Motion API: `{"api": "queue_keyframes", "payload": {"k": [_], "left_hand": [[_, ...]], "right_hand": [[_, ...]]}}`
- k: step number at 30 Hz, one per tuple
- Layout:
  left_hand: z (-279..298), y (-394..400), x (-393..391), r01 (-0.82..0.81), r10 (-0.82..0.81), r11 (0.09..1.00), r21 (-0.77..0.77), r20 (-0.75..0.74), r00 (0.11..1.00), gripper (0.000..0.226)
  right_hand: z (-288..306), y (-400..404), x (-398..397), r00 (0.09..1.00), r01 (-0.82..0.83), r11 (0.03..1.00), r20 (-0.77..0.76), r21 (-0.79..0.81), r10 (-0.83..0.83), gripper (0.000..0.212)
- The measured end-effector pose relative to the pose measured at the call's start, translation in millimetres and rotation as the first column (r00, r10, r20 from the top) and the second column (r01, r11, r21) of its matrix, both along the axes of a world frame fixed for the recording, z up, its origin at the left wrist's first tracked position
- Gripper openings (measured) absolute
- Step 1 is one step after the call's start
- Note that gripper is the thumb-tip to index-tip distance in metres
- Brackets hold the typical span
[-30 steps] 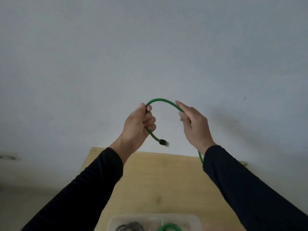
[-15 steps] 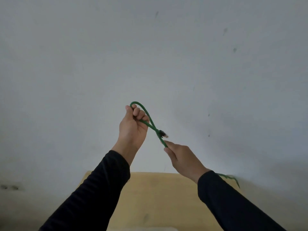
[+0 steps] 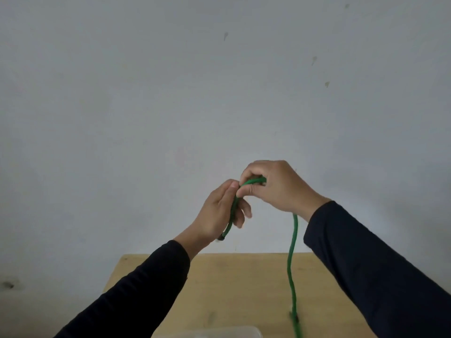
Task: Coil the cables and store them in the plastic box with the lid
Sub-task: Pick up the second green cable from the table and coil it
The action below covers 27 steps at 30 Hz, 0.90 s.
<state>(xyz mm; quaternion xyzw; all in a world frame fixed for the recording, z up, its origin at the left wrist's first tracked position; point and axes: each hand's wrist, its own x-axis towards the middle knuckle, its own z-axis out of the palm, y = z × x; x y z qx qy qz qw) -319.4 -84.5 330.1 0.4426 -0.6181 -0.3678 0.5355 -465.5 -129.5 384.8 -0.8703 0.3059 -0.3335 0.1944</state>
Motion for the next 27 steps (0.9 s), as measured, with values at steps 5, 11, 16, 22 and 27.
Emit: {"api": "queue_keyframes", "payload": {"k": [5, 11, 16, 22, 27], "left_hand": [[11, 0, 13, 0.172, -0.140, 0.981, 0.086, -0.290, 0.947, 0.040], [40, -2, 25, 0.410, -0.308, 0.912, -0.017, -0.688, 0.657, 0.034], [68, -12, 48, 0.323, -0.388, 0.900, -0.292, -0.875, 0.291, 0.034], [82, -32, 69, 0.057, -0.306, 0.951, -0.303, -0.903, 0.303, 0.031], [54, -46, 75, -0.217, 0.069, 0.967, -0.130, -0.690, 0.720, 0.027]], "right_hand": [[18, -12, -9, 0.993, -0.012, 0.994, 0.117, 0.111, -0.001, 0.008], [24, -24, 1, 0.928, -0.112, 0.970, 0.372, 0.215, 0.024, 0.017], [-1, -37, 6, 0.916, 0.113, 0.966, 0.352, 0.232, -0.192, 0.024], [-31, -10, 39, 0.998, 0.052, 0.991, -0.053, 0.124, -0.046, 0.029], [-18, 6, 47, 0.971, 0.006, 0.999, -0.240, 0.043, 0.005, 0.019]]}}
